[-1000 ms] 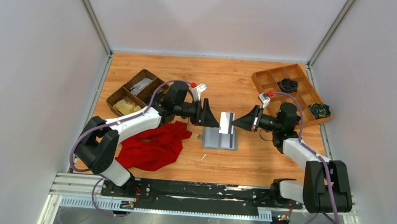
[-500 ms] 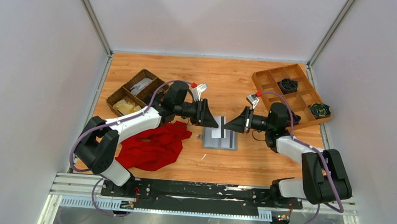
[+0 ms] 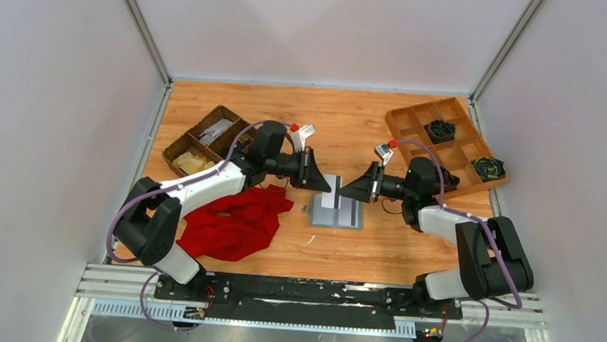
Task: Take the credit cards out of the card holder
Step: Place the credit card in the storage box.
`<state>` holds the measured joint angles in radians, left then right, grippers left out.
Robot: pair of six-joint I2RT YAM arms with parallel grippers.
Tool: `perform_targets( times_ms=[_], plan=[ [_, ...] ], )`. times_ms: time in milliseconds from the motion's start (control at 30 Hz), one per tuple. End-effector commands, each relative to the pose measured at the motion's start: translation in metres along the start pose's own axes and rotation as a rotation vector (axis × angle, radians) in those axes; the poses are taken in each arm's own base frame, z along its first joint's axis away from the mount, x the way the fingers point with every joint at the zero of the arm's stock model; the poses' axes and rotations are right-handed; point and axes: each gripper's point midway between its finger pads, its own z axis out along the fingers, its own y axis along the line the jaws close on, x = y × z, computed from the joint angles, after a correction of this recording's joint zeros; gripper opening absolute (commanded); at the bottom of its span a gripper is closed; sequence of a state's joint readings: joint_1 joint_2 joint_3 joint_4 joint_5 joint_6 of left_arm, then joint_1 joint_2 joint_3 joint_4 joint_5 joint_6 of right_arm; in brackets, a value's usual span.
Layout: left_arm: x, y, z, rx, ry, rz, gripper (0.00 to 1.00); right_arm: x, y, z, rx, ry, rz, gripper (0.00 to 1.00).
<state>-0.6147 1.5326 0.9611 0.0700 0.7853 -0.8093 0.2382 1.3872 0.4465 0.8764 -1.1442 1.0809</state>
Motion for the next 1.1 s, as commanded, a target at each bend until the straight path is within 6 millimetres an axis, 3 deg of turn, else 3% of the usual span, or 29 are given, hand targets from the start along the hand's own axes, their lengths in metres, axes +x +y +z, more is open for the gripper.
perform_targets(
  times_ms=[0,67,167,200,233,300,433,567,733,900,1067],
  plan=[
    [-0.016,-0.013,-0.010,0.043,-0.027,0.024,0.00,0.002,0.000,0.005,-0.005,0.002,-0.025,0.47],
    [-0.027,-0.011,-0.020,0.044,-0.056,0.019,0.00,-0.001,-0.002,0.004,0.026,-0.008,-0.041,0.62],
    [-0.049,0.001,-0.046,-0.003,-0.110,-0.001,0.00,-0.003,-0.009,0.000,0.119,-0.013,-0.076,0.69],
    [-0.067,0.012,-0.059,-0.101,-0.153,0.035,0.00,-0.001,-0.012,-0.002,0.154,-0.003,-0.102,0.71],
    [-0.079,0.036,-0.075,-0.280,-0.161,0.103,0.00,-0.002,-0.012,-0.004,0.179,-0.002,-0.129,0.73],
    [-0.096,0.066,-0.111,-0.596,-0.131,0.165,0.00,-0.006,-0.014,-0.008,0.237,-0.006,-0.166,0.75],
    [-0.133,0.086,-0.172,-0.924,-0.144,0.250,0.00,-0.014,-0.023,-0.009,0.306,-0.001,-0.176,0.75],
    [-0.162,0.113,-0.248,-1.377,-0.122,0.364,0.00,-0.017,-0.033,-0.008,0.333,0.006,-0.154,0.75],
    [-0.177,0.118,-0.278,-1.561,-0.059,0.464,0.00,-0.021,-0.044,-0.003,0.351,0.028,-0.116,0.74],
    [-0.178,0.117,-0.308,-1.724,-0.006,0.510,0.00,-0.025,-0.044,-0.004,0.377,0.004,-0.105,0.73],
    [-0.187,0.121,-0.324,-1.827,0.040,0.525,0.00,-0.032,-0.044,-0.010,0.438,-0.035,-0.104,0.73]
  ],
)
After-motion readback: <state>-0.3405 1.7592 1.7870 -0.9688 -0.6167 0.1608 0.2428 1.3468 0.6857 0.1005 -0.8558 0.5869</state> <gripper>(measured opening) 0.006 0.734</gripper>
